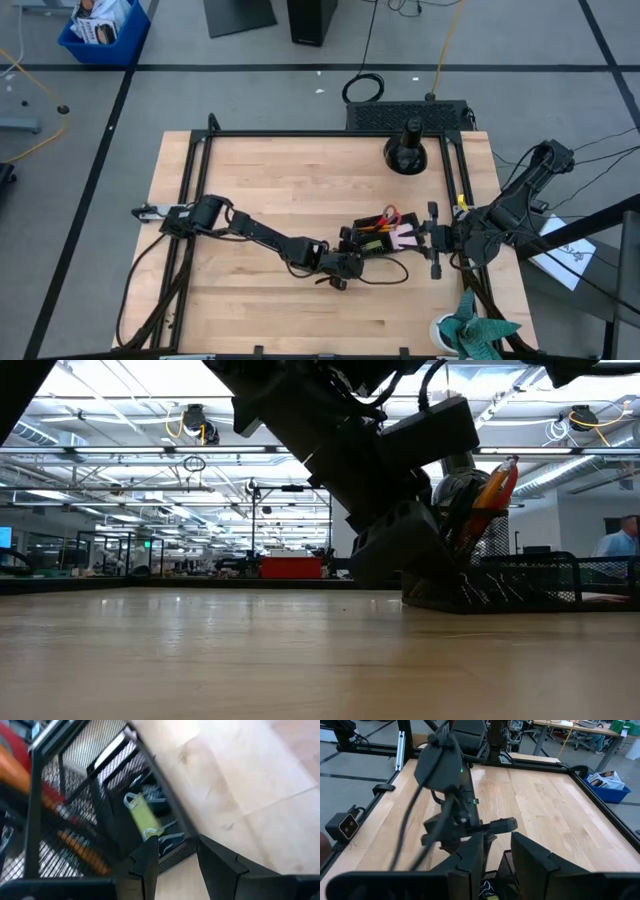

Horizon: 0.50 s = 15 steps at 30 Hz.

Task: Pick and place office supplies into organizer
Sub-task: Adjust the black desk organizer

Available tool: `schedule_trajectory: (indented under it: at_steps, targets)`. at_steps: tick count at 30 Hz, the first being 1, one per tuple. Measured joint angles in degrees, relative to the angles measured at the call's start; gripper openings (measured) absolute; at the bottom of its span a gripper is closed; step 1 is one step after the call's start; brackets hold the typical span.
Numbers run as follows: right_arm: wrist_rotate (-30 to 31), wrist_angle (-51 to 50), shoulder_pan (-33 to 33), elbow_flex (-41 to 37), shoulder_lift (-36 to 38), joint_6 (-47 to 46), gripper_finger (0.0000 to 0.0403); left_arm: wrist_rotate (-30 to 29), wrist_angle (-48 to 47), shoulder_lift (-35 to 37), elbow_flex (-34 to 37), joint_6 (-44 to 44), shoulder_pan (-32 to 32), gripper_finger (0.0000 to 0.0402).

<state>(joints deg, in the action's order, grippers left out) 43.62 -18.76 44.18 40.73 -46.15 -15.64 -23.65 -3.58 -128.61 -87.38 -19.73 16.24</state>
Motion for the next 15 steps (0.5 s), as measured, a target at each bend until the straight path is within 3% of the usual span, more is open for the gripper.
schedule_trajectory:
  at_steps: [8, 15]
  targets:
    - [0.0, 0.4, 0.0, -1.8, 0.0, -0.2, 0.0093, -1.9, 6.3, 0.1, 0.0, -4.8, 1.9, 0.0133]
    - [0.0, 0.5, 0.0, -1.9, 0.0, -0.2, 0.0093, -12.6, 6.3, 6.0, -0.2, -8.0, 4.6, 0.0133]
